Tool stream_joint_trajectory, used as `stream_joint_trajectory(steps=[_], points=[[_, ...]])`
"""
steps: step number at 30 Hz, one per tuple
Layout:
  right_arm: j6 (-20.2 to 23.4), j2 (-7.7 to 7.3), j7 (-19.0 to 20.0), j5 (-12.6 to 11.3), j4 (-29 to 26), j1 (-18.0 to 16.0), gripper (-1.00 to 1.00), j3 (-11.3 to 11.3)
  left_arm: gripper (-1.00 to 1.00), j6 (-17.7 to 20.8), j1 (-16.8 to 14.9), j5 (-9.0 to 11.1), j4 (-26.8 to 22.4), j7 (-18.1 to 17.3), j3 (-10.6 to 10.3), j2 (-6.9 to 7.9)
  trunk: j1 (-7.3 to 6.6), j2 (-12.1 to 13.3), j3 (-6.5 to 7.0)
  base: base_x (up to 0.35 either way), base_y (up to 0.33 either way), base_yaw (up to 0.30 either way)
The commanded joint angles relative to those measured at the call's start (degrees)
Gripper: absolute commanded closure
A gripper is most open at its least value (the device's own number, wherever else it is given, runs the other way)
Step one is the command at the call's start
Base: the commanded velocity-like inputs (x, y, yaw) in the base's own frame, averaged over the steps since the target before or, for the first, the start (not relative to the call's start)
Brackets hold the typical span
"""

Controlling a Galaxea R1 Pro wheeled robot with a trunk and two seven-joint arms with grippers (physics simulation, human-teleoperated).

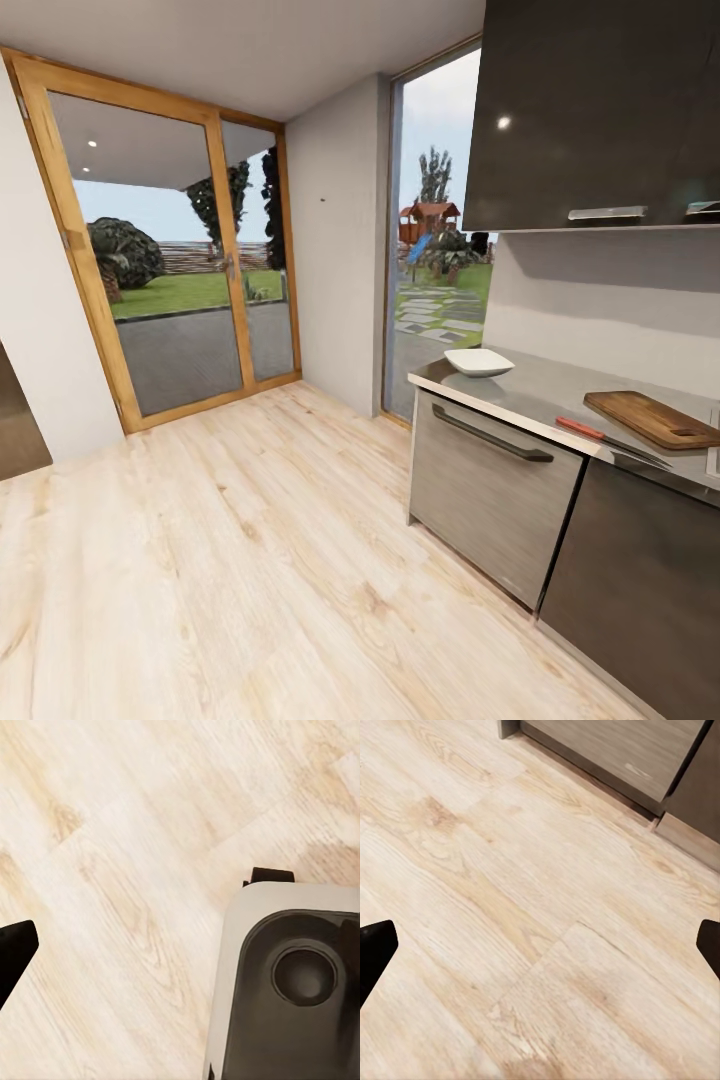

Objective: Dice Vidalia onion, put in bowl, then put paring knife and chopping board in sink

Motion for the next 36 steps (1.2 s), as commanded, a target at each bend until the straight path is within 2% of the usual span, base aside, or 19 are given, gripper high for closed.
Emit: stream_joint_trajectory(steps=[1, 36], points=[[-0.1, 0.01, -0.2, 0.0, 0.0, 0.0, -1.0, 0.0, -1.0, -0.4, -0.1, 0.3, 0.2, 0.0, 0.0, 0.0, 0.0, 0.0, -0.06, 0.0, 0.0, 0.0], [-0.1, 0.09, -0.2, 0.0, 0.0, 0.0, -1.0, 0.0, -1.0, -0.4, -0.1, 0.3, 0.2, 0.0, 0.0, 0.0, 0.0, 0.0, -0.06, 0.0, 0.0, 0.0]])
